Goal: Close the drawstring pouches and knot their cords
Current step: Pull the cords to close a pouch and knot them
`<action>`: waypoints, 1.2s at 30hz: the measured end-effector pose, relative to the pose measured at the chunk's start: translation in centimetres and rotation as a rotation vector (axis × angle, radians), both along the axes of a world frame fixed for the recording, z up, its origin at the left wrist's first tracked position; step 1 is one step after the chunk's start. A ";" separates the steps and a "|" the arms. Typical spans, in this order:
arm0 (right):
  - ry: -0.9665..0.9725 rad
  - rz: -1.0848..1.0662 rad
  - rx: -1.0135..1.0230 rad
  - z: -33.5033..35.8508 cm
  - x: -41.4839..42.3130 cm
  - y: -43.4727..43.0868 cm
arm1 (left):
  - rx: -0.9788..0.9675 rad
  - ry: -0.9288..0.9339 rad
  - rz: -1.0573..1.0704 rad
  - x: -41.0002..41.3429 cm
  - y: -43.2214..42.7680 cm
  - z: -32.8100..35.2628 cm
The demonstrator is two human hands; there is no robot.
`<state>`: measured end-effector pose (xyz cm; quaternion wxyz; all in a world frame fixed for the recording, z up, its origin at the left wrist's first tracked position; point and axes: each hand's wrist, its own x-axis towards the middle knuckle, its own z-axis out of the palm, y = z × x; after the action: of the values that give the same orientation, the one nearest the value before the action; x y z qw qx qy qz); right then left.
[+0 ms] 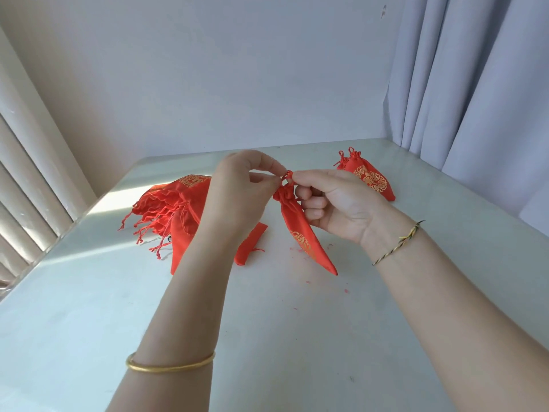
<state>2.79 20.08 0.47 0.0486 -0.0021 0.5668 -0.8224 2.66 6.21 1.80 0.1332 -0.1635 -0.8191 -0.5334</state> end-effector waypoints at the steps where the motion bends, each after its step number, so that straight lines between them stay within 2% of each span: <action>1: 0.002 -0.004 0.000 0.0 0.0 0.1 | -0.005 0.002 -0.002 0.0 0.0 0.0; 9: 0.052 -0.003 0.067 0.0 -0.1 0.3 | -0.077 0.021 -0.062 -0.1 -0.2 0.0; 16: 0.091 -0.003 0.127 -0.1 -0.1 0.7 | -0.282 0.166 0.055 -1.0 -0.1 -0.5; 22: 0.122 -0.180 0.114 0.1 -0.5 2.2 | -0.240 0.110 0.133 -1.4 -0.6 -0.6; 27: 0.165 -0.364 0.254 -0.6 -0.9 2.5 | -0.320 0.095 0.099 -1.0 -0.2 -0.6; 29: 0.170 -0.417 0.334 -0.9 -1.0 2.3 | -0.238 -0.004 0.050 -0.8 0.2 -0.6; 32: 0.141 -0.373 0.378 -1.0 -0.9 2.3 | 0.121 -0.240 -0.083 -0.3 0.8 -0.3; 34: 0.083 -0.290 0.384 -1.0 -0.1 3.0 | 0.283 -0.321 -0.130 -0.1 1.1 -0.1; 36: 0.108 -0.232 0.619 -1.6 0.9 4.1 | 0.360 -0.357 -0.163 0.0 1.6 -0.2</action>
<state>3.74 24.14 -1.18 -0.0774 0.0337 0.7881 -0.6098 2.66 7.82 1.61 -0.0299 -0.1058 -0.7059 -0.6998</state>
